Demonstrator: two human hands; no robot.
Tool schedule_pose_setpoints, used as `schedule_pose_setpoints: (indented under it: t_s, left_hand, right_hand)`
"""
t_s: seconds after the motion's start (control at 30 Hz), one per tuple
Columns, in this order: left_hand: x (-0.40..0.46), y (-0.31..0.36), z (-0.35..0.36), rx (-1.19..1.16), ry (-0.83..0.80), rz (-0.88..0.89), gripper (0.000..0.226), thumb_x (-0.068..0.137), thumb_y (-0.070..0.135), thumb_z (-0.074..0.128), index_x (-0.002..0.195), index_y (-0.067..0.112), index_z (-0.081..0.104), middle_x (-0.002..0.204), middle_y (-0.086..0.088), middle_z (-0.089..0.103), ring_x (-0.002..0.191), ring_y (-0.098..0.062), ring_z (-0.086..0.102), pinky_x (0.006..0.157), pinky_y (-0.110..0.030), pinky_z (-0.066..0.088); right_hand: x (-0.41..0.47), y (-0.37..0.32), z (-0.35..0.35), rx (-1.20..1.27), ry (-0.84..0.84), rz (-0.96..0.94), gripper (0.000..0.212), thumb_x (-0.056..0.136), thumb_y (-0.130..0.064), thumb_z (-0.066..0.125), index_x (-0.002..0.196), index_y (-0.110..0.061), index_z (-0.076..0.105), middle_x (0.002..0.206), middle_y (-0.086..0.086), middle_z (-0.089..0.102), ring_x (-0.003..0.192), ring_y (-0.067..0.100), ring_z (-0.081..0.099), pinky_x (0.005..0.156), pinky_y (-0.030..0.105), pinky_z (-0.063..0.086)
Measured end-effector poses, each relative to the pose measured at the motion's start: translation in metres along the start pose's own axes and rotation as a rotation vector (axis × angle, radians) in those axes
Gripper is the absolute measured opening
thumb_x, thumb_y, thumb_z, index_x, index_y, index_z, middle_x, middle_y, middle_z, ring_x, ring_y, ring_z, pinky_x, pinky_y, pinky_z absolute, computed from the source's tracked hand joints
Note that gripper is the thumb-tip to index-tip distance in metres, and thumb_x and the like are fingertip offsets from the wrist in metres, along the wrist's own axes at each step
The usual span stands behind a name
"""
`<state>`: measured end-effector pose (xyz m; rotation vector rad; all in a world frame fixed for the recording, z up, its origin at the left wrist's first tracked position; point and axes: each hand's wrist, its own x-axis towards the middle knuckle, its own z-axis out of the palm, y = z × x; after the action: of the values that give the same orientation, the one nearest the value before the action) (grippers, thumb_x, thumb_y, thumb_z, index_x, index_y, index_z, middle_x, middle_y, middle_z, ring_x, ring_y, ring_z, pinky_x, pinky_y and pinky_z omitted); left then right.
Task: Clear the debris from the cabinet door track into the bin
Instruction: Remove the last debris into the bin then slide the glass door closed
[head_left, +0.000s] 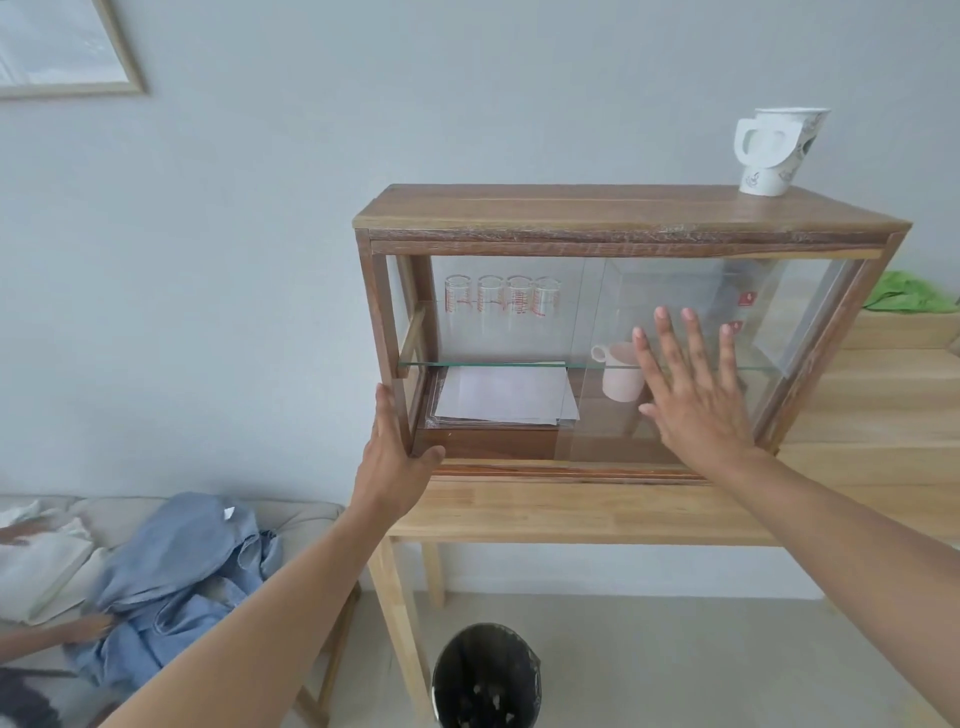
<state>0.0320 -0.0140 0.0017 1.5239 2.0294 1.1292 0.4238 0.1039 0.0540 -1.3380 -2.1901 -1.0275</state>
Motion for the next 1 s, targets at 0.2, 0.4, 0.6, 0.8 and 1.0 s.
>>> schedule_pose_setpoints:
  t_s: [0.2, 0.4, 0.6, 0.8, 1.0]
  left_hand:
    - [0.001, -0.003, 0.001, 0.038, 0.016, 0.006, 0.123, 0.088, 0.041, 0.075, 0.146, 0.063, -0.03, 0.171, 0.005, 0.026, 0.142, -0.038, 0.045, 0.106, -0.056, 0.044]
    - [0.002, -0.006, 0.005, 0.029, 0.028, 0.018, 0.121, 0.09, 0.036, 0.075, 0.151, 0.06, -0.027, 0.171, 0.004, 0.024, 0.143, -0.04, 0.044, 0.107, -0.058, 0.043]
    - [0.001, -0.006, 0.003, 0.072, 0.049, 0.039, 0.125, 0.09, 0.032, 0.075, 0.139, 0.067, -0.034, 0.171, 0.005, 0.024, 0.142, -0.037, 0.045, 0.104, -0.053, 0.045]
    - [-0.001, -0.003, 0.004, 0.039, 0.079, 0.049, 0.124, 0.088, 0.027, 0.074, 0.144, 0.065, -0.03, 0.171, 0.008, 0.024, 0.14, -0.036, 0.048, 0.1, -0.051, 0.047]
    - [-0.002, -0.003, 0.003, 0.007, 0.085, 0.085, 0.124, 0.086, 0.023, 0.074, 0.147, 0.065, -0.027, 0.172, 0.013, 0.015, 0.149, -0.03, 0.038, 0.106, -0.046, 0.042]
  right_hand:
    - [0.014, -0.021, -0.003, -0.018, 0.003, -0.051, 0.126, 0.086, -0.039, 0.086, 0.175, -0.013, 0.002, 0.184, 0.018, -0.006, 0.169, 0.047, -0.003, 0.13, 0.075, -0.001]
    - [0.042, -0.074, -0.015, 0.021, 0.003, -0.108, 0.128, 0.088, -0.046, 0.084, 0.175, -0.015, -0.004, 0.184, 0.015, -0.007, 0.169, 0.044, -0.005, 0.13, 0.073, -0.005]
    - [0.071, -0.126, -0.023, 0.025, 0.033, -0.154, 0.137, 0.081, -0.053, 0.089, 0.175, -0.019, -0.003, 0.185, 0.01, -0.001, 0.169, 0.037, -0.004, 0.129, 0.071, -0.007]
    - [0.088, -0.157, -0.025, 0.059, 0.046, -0.173, 0.14, 0.076, -0.053, 0.093, 0.176, -0.019, -0.001, 0.185, 0.009, -0.003, 0.171, 0.039, 0.0, 0.129, 0.071, -0.013]
    - [0.098, -0.178, -0.027, 0.061, 0.046, -0.185, 0.139, 0.078, -0.046, 0.094, 0.175, -0.018, -0.002, 0.185, 0.01, -0.007, 0.171, 0.039, -0.002, 0.129, 0.072, -0.011]
